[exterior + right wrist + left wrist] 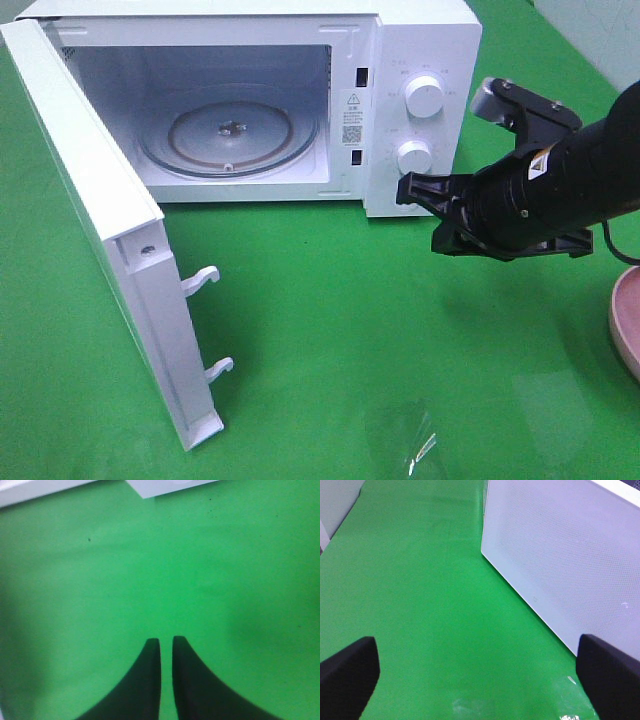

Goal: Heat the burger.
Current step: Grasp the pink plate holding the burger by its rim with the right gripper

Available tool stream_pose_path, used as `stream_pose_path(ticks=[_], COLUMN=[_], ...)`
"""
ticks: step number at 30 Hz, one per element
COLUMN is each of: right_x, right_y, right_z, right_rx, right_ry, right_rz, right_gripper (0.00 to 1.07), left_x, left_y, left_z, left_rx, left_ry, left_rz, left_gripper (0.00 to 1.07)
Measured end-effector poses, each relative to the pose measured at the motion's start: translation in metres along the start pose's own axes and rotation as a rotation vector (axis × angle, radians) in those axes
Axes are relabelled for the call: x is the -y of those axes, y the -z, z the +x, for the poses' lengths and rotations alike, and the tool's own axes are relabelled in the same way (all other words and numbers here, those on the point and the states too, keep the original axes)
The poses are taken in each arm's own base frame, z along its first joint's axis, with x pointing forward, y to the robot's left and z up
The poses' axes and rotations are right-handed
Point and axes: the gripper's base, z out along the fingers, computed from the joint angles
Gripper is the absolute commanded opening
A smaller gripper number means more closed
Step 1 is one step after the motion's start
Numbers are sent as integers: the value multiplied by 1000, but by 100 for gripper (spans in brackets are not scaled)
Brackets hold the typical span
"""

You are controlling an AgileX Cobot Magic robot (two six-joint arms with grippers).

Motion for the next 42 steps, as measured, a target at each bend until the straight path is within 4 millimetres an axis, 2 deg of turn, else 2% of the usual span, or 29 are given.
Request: stream_pose_path(ticks=[1, 4, 6, 12, 15, 20, 22, 23, 24, 25, 26, 27, 28, 29, 37, 42], right_x=[-1, -1, -1, 2, 12, 28, 39, 39, 45, 45, 55, 55, 62, 66, 96, 103], right_y=[4, 6, 14, 25, 35, 46, 52, 52, 56, 56, 60, 60, 64, 65, 74, 76], right_z=[0, -1, -2, -5, -11, -17, -21, -21, -22, -22, -24, -24, -26, -27, -30, -30], right_rx=[-36, -54, -122, -187, -200, -204, -214, -214, -225, -225, -241, -241, -252, -259, -316, -331], right_ry=[72, 104, 210, 344, 404, 408, 403, 403, 406, 406, 398, 398, 393, 385, 327, 329], right_rz=[17, 27, 66, 116, 151, 196, 232, 232, 254, 254, 280, 280, 302, 315, 400, 410], right_gripper=[12, 13, 15, 20, 25, 34, 55, 55, 69, 69, 85, 85, 93, 95, 93, 92], left_x=[0, 0, 0, 0, 0, 0, 0, 0, 0, 0, 0, 0, 0, 0, 0, 0], left_y=[0, 0, 0, 0, 0, 0, 0, 0, 0, 0, 0, 0, 0, 0, 0, 0], left_z=[0, 0, 0, 0, 0, 0, 0, 0, 0, 0, 0, 0, 0, 0, 0, 0], left_rx=[0, 0, 0, 0, 0, 0, 0, 0, 0, 0, 0, 0, 0, 0, 0, 0], left_ry=[0, 0, 0, 0, 0, 0, 0, 0, 0, 0, 0, 0, 0, 0, 0, 0], left_rz=[0, 0, 0, 0, 0, 0, 0, 0, 0, 0, 0, 0, 0, 0, 0, 0], left_gripper=[100, 100, 100, 100, 100, 100, 100, 100, 100, 100, 100, 100, 100, 100, 100, 100])
